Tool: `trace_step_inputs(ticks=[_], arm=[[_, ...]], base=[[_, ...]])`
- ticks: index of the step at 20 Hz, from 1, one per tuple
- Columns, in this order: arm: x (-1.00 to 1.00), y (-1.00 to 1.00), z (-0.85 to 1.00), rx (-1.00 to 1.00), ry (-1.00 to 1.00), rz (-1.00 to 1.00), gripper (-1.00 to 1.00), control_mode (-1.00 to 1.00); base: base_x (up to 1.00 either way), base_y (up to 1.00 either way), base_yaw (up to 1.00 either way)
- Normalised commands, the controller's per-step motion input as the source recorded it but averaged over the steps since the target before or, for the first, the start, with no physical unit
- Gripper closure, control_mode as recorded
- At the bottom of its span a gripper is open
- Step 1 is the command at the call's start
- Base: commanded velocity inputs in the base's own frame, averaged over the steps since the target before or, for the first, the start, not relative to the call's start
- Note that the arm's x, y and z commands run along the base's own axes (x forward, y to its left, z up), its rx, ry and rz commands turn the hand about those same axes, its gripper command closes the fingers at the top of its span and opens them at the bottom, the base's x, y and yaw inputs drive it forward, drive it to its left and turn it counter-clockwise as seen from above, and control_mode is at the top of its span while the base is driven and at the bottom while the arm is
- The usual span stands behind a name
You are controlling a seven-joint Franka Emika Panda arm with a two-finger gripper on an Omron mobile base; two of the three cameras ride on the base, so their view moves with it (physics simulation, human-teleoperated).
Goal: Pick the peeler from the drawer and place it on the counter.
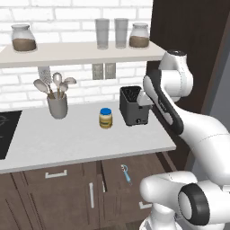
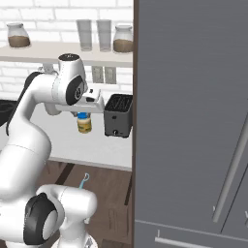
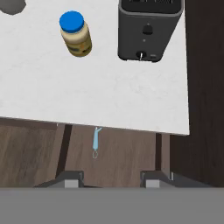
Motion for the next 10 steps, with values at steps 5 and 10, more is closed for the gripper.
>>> trace_step_inputs(ticks=[5, 10], arm=[[-0.05, -0.17, -0.02, 0.09, -0.01, 0.00, -1.00, -1.00], [0.00, 0.00, 0.00, -0.01, 0.00, 0.00, -1.00, -1.00]], base=[[0.00, 0.00, 0.00], [0.00, 0.00, 0.00]])
